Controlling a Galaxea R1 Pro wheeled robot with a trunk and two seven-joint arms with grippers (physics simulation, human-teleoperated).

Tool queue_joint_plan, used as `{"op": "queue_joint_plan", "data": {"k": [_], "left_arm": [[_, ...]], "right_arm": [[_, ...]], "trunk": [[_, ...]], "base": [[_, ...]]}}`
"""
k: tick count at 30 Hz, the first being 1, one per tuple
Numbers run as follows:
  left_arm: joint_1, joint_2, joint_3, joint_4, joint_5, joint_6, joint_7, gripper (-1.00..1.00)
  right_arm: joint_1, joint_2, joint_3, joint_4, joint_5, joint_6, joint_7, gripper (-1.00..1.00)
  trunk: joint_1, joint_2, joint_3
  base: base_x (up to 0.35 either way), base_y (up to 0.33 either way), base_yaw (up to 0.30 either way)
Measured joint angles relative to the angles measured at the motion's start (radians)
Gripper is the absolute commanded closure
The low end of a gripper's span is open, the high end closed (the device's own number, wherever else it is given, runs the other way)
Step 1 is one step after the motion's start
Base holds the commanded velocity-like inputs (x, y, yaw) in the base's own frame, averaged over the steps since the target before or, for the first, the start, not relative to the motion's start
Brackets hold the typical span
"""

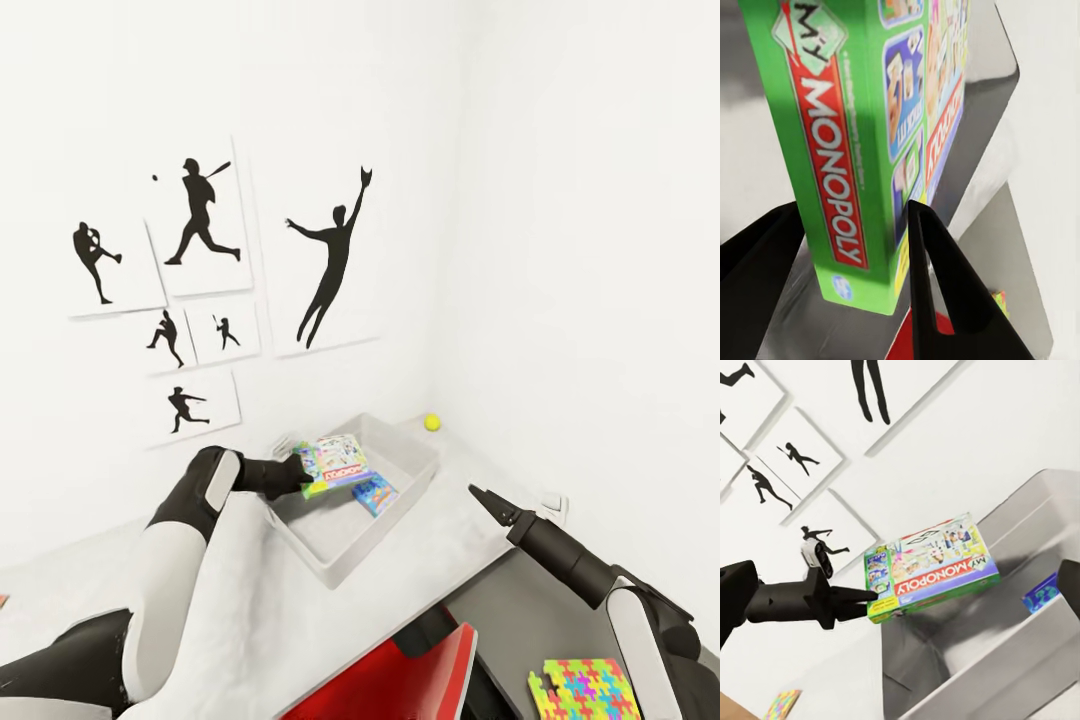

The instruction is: Put all the toys in the child's room - the three board games (two on the bed and one on the table), the two jigsaw puzzles on the table, and the tennis ball on the table - inside the toy box on the table in the child's room.

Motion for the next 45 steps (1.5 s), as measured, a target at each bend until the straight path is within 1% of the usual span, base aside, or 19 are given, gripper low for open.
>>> {"op": "queue_joint_plan", "data": {"k": [4,7,15,19,23,26,36,45], "left_arm": [[-0.019,-0.01,0.001,0.0,-0.002,0.006,0.073,1.0],[-0.022,-0.012,0.003,0.0,-0.001,0.007,0.106,1.0],[-0.024,-0.011,0.005,0.002,-0.001,0.008,0.152,1.0],[-0.024,-0.013,0.006,0.002,-0.002,0.008,0.201,1.0],[-0.024,-0.014,0.006,0.002,0.001,0.008,0.232,1.0],[-0.024,-0.021,0.006,0.002,0.011,0.008,0.242,1.0],[-0.025,-0.045,0.004,0.002,0.016,0.008,0.248,1.0],[-0.025,-0.048,0.005,0.002,0.013,0.008,0.248,1.0]], "right_arm": [[0.0,0.0,0.0,0.001,0.0,0.0,0.0,-1.0],[0.0,-0.001,0.0,0.002,0.0,0.0,0.0,-1.0],[0.0,0.0,0.0,0.005,0.001,-0.001,-0.001,-1.0],[0.0,0.0,0.0,0.007,0.001,-0.001,-0.001,-1.0],[0.0,0.0,0.0,0.008,0.002,-0.002,-0.001,-1.0],[0.0,0.0,0.0,0.008,0.002,-0.002,-0.001,-1.0],[0.0,0.0,0.0,0.008,0.002,-0.002,-0.001,-1.0],[0.0,0.0,0.0,0.008,0.001,-0.003,0.001,-1.0]], "trunk": [[0.0,0.0,-0.007],[0.0,0.0,-0.012],[0.0,0.0,-0.025],[0.0,0.0,-0.031],[0.0,0.0,-0.038],[0.0,0.0,-0.043],[0.0,0.0,-0.059],[0.0,0.0,-0.073]], "base": [[0.0,0.0,0.0],[0.0,0.0,0.0],[0.0,0.0,0.0],[0.0,0.0,0.0],[0.0,0.0,0.0],[0.0,0.0,0.0],[0.0,0.0,0.0],[0.0,0.0,0.0]]}}
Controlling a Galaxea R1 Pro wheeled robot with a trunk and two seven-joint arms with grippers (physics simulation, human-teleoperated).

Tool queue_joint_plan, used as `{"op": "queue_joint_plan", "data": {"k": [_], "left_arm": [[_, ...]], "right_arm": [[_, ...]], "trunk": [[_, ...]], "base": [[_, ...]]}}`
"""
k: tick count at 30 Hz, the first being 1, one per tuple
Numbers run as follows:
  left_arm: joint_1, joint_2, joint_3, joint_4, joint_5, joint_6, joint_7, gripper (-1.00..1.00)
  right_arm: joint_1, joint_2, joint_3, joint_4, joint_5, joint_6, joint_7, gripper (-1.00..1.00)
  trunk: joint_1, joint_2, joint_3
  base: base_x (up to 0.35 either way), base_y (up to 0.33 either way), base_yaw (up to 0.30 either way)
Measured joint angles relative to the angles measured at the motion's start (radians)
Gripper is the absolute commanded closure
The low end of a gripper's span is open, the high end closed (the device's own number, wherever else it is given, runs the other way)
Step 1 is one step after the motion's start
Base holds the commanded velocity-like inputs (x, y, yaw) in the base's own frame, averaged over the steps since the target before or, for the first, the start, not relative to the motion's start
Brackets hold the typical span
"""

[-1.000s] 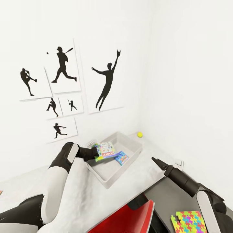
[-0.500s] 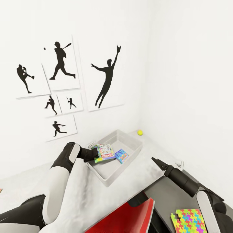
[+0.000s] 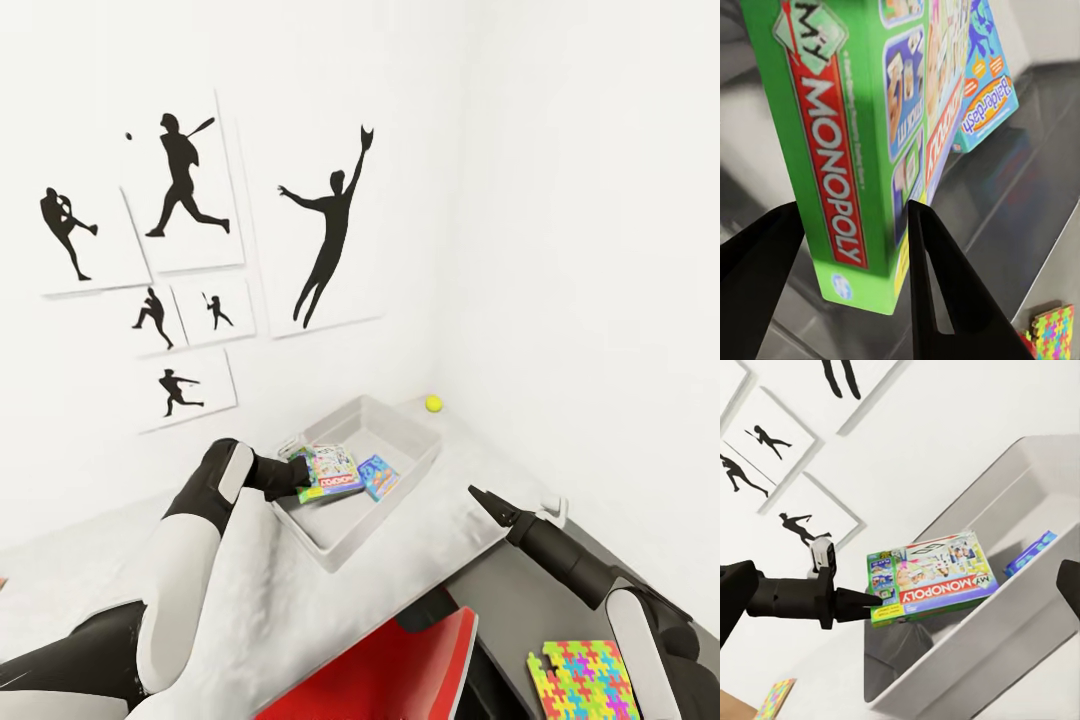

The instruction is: Put all the toys in the child's room - the three board games (two on the bed and one on the table), the two jigsaw puzzles on the table, and the tennis ball on the table - inside the toy box on the table in the child's room.

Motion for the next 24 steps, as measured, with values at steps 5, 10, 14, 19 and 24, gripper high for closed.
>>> {"op": "queue_joint_plan", "data": {"k": [5,10,14,19,24], "left_arm": [[0.0,0.0,0.0,0.0,0.0,-0.001,0.0,1.0],[0.0,0.0,0.0,0.0,0.0,-0.001,0.0,1.0],[0.0,0.0,0.0,0.0,0.001,0.0,0.0,1.0],[0.0,0.0,0.0,0.0,0.001,-0.001,0.0,1.0],[0.0,0.0,0.0,0.0,0.001,0.0,0.0,-1.0]], "right_arm": [[0.0,0.0,0.0,0.0,-0.001,0.0,0.001,-1.0],[0.0,0.0,0.0,0.0,-0.001,0.0,0.001,-1.0],[0.0,0.0,0.0,0.0,-0.001,0.0,0.002,-1.0],[0.0,0.0,0.0,0.0,-0.001,0.0,0.002,-1.0],[0.0,0.0,0.0,0.0,-0.001,0.0,0.002,-1.0]], "trunk": [[0.0,0.0,-0.002],[0.0,0.0,-0.002],[0.0,0.0,-0.002],[0.0,0.0,-0.002],[0.0,0.0,-0.002]], "base": [[0.0,0.0,0.0],[0.0,0.0,0.0],[0.0,0.0,0.0],[0.0,0.0,0.0],[0.0,0.0,0.0]]}}
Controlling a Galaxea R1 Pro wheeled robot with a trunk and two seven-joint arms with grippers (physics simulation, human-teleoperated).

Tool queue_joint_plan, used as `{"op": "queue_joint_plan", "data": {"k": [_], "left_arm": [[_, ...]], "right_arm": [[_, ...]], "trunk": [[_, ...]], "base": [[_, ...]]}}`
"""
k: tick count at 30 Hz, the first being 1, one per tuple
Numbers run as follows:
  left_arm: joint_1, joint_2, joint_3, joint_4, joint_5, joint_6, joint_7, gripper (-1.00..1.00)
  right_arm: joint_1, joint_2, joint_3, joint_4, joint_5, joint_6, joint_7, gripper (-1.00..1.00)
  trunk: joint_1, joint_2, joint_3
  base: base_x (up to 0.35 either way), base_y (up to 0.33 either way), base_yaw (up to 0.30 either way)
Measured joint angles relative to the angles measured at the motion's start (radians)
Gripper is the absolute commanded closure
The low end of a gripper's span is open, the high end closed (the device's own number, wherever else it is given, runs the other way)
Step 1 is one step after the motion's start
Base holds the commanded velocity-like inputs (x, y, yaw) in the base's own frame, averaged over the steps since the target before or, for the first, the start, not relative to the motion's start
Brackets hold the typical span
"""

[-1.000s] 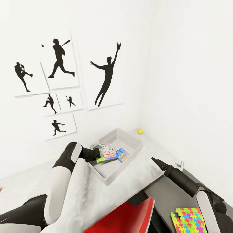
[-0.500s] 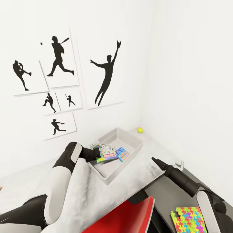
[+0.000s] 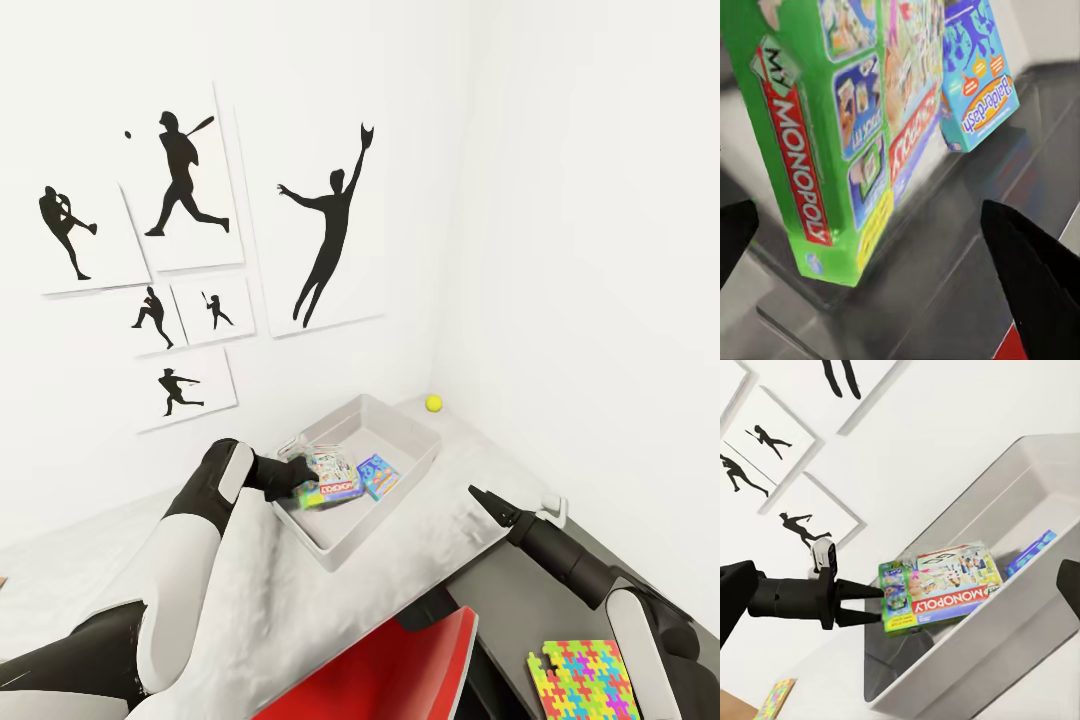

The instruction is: Put all the toys in the child's room - the three board games (two on the bed and one on the table), the two jigsaw puzzles on the table, and the tennis ball on the table - inside the toy box on the table in the child's room.

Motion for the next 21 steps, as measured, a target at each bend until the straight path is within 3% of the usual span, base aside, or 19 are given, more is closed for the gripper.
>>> {"op": "queue_joint_plan", "data": {"k": [18,21], "left_arm": [[0.0,0.005,0.0,0.0,0.002,0.002,-0.003,-1.0],[0.0,0.008,0.001,0.0,0.025,0.003,-0.006,-1.0]], "right_arm": [[0.0,0.0,0.0,0.0,0.0,0.0,0.0,-1.0],[0.0,0.0,0.0,0.0,0.0,0.0,0.0,-1.0]], "trunk": [[0.0,0.0,0.0],[0.0,0.0,0.0]], "base": [[0.0,0.0,0.0],[0.0,0.0,0.0]]}}
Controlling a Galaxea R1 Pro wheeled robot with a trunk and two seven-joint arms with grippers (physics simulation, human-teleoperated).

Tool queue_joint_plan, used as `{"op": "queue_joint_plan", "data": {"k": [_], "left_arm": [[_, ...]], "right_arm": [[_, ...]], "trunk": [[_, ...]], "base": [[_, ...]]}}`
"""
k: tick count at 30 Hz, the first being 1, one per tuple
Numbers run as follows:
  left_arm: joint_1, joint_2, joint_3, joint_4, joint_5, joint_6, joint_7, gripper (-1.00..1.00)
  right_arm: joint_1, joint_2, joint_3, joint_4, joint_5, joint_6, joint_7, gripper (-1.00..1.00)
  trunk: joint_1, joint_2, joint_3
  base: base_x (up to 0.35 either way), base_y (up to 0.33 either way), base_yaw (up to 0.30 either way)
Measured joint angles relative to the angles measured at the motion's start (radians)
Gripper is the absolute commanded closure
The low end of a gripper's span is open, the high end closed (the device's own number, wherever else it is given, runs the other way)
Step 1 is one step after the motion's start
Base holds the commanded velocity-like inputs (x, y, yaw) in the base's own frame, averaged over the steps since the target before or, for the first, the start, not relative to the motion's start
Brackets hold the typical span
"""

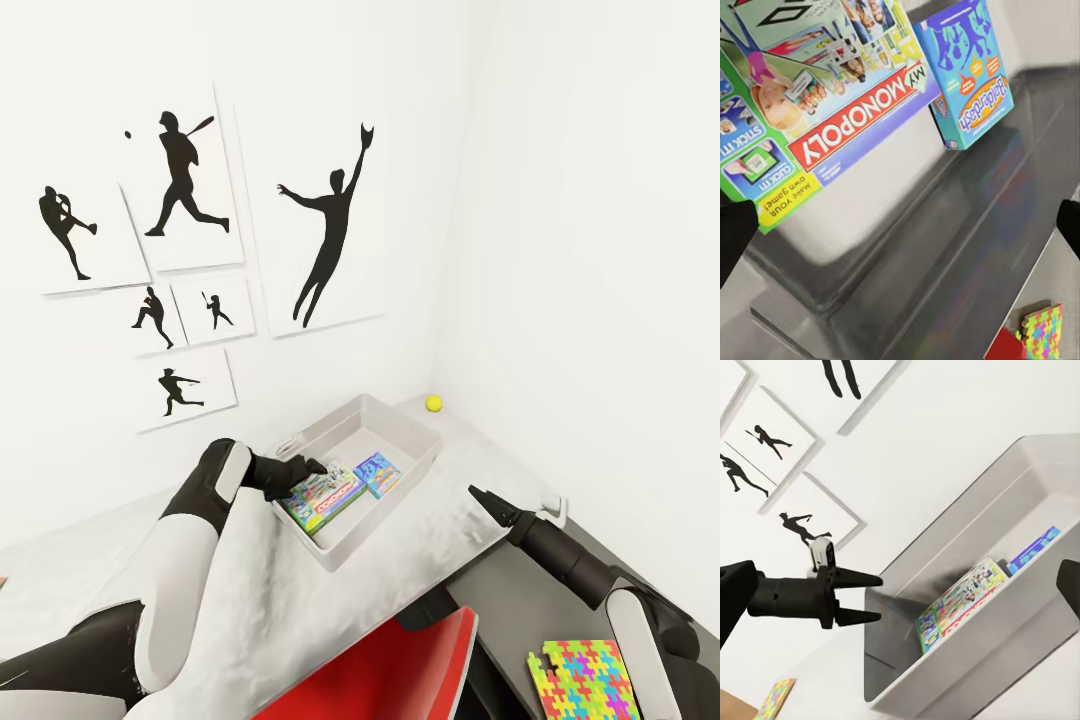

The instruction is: Put all the toys in the child's room - the three board games (two on the bed and one on the table), the two jigsaw puzzles on the table, and the tennis ball on the table - inside the toy box on the table in the child's room.

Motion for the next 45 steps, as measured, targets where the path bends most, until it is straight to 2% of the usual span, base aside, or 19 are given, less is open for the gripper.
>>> {"op": "queue_joint_plan", "data": {"k": [5,6,7,9,13,14,16,18,19,22,23,26,29,32,33,35,38,41,45], "left_arm": [[0.0,0.011,0.019,-0.006,0.091,0.006,-0.002,-1.0],[0.0,0.021,0.023,-0.009,0.123,0.009,-0.003,-1.0],[0.001,0.029,0.025,-0.011,0.139,0.01,-0.003,-1.0],[0.001,0.066,0.029,-0.014,0.189,0.013,-0.006,-1.0],[0.002,0.12,0.032,-0.016,0.249,0.017,-0.019,-1.0],[0.003,0.142,0.029,-0.017,0.272,0.017,-0.036,-1.0],[0.003,0.165,0.025,-0.017,0.297,0.017,-0.062,-1.0],[0.004,0.199,0.02,-0.017,0.321,0.017,-0.12,-1.0],[0.005,0.22,0.018,-0.017,0.33,0.017,-0.169,-1.0],[0.007,0.253,0.015,-0.018,0.338,0.017,-0.256,-1.0],[0.009,0.274,0.012,-0.018,0.339,0.016,-0.318,-1.0],[0.013,0.31,-0.002,-0.018,0.338,0.017,-0.42,-1.0],[0.025,0.378,-0.047,-0.022,0.336,0.018,-0.593,-1.0],[0.036,0.42,-0.079,-0.034,0.334,0.018,-0.695,-1.0],[0.047,0.444,-0.095,-0.047,0.333,0.018,-0.758,-1.0],[0.074,0.477,-0.111,-0.069,0.33,0.018,-0.846,-1.0],[0.116,0.509,-0.12,-0.1,0.327,0.016,-0.934,-1.0],[0.161,0.532,-0.124,-0.133,0.325,0.012,-0.988,-1.0],[0.229,0.564,-0.125,-0.166,0.324,0.005,-1.017,-1.0]], "right_arm": [[0.0,0.0,0.0,0.0,0.0,0.0,0.0,-1.0],[0.0,0.0,0.0,0.0,0.0,0.0,0.0,-1.0],[0.0,0.0,0.0,0.0,0.0,0.0,0.0,-1.0],[0.0,0.0,0.0,0.0,0.0,0.0,0.0,-1.0],[0.0,0.0,0.0,0.0,0.0,-0.001,0.001,-1.0],[0.0,0.0,0.001,0.0,0.0,-0.001,0.001,-1.0],[0.0,0.0,0.001,0.0,0.0,-0.002,0.001,-1.0],[0.0,0.0,0.001,0.0,0.0,-0.003,0.001,-1.0],[0.0,0.0,0.001,0.0,0.0,-0.003,0.001,-1.0],[0.0,0.0,0.001,0.0,0.0,-0.004,0.001,-1.0],[0.0,0.0,0.001,0.0,0.0,-0.004,0.002,-1.0],[0.0,0.0,0.001,0.0,0.0,-0.004,0.002,-1.0],[0.0,0.0,0.001,0.0,0.0,-0.005,0.002,-1.0],[0.0,0.0,0.001,0.0,0.0,-0.006,0.003,-1.0],[0.0,0.0,0.001,0.0,0.0,-0.006,0.003,-1.0],[0.0,0.0,0.001,0.0,0.001,-0.006,0.003,-1.0],[0.0,0.0,0.001,0.0,0.001,-0.007,0.003,-1.0],[0.0,0.0,0.001,0.0,0.001,-0.007,0.003,-1.0],[0.0,0.0,0.001,0.0,0.001,-0.008,0.003,-1.0]], "trunk": [[0.0,0.0,0.0],[0.0,0.0,0.0],[0.0,0.0,0.0],[0.0,0.0,0.0],[0.0,0.0,0.0],[0.0,0.0,0.0],[0.0,0.0,0.002],[0.0,0.0,0.004],[0.0,0.0,0.005],[0.0,0.0,0.009],[0.0,0.0,0.011],[0.0,0.0,0.015],[0.0,0.0,0.019],[0.0,0.0,0.024],[0.0,0.0,0.025],[0.0,0.0,0.028],[0.0,0.0,0.033],[0.0,0.0,0.037],[0.0,0.0,0.043]], "base": [[0.0,0.0,0.0],[0.0,0.0,0.0],[0.0,0.0,0.0],[0.0,0.0,0.0],[0.0,0.0,-0.002],[0.0,0.0,-0.018],[0.0,0.0,-0.05],[0.0,0.0,-0.085],[0.0,0.0,-0.1],[0.0,0.0,-0.11],[0.0,0.0,-0.117],[0.0,0.0,-0.121],[0.0,0.0,-0.124],[0.0,0.0,-0.125],[0.0,0.0,-0.126],[0.0,0.0,-0.127],[-0.007,0.0,-0.129],[-0.047,0.0,-0.13],[-0.081,0.0,-0.131]]}}
